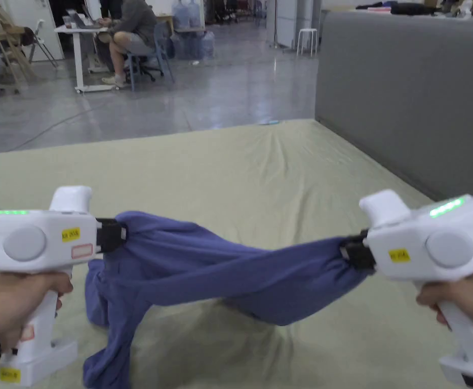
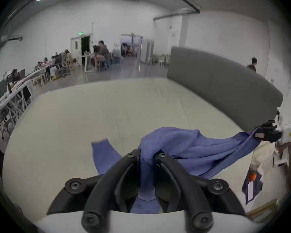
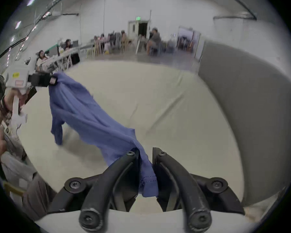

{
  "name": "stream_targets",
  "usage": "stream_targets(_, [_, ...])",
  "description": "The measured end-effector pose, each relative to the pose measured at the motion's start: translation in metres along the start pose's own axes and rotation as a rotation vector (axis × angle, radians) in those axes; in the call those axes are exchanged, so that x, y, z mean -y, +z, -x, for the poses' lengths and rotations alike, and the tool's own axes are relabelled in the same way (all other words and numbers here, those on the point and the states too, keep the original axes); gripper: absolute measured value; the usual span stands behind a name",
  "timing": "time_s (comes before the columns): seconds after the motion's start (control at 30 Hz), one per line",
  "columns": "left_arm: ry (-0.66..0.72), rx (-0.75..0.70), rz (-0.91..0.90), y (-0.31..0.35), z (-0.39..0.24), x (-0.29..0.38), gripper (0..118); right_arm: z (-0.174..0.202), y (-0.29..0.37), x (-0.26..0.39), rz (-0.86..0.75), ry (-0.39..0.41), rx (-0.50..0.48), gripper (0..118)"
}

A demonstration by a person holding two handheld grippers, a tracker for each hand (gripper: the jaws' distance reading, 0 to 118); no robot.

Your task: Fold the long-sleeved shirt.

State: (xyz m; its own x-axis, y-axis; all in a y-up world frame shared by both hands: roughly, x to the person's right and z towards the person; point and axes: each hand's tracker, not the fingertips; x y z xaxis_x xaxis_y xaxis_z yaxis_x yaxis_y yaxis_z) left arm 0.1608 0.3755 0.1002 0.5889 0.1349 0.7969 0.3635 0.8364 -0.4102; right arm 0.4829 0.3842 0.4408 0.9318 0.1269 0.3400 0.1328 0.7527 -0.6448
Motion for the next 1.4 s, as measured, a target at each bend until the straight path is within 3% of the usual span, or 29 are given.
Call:
stream_targets(0.23, [0.032,-0.028,-0.185,0.064,0.01,-0.146,9,-0.033,0.049,-0.198,-0.25,0.009,0.093,10])
stream_targets(0.33, [0.043,-0.098,-0.231,0.077,0.014,-0.203,9,-0.042,0.063,-0.269,-0.313,-0.035,0.105,10])
stream_targets(0.57, [0.028,-0.156,-0.273,0.081,0.017,-0.261,8,-0.044,0.054,-0.336,-0.333,-0.095,0.128,10])
stream_targets(0.8, [0.004,-0.174,-0.186,0.021,0.04,-0.216,8,-0.05,-0.034,-0.289,-0.231,-0.155,0.091,10])
stream_targets(1.13, [0.106,-0.164,0.161,-0.12,0.07,-0.021,7,-0.029,-0.219,-0.112,0.08,-0.275,0.009,10])
stream_targets(1.27, [0.092,-0.157,0.181,-0.111,0.07,0.003,7,-0.027,-0.219,-0.079,0.11,-0.271,0.002,10])
stream_targets(1.4, [0.036,-0.085,0.122,-0.06,0.052,0.019,7,-0.017,-0.17,-0.047,0.07,-0.202,-0.043,10])
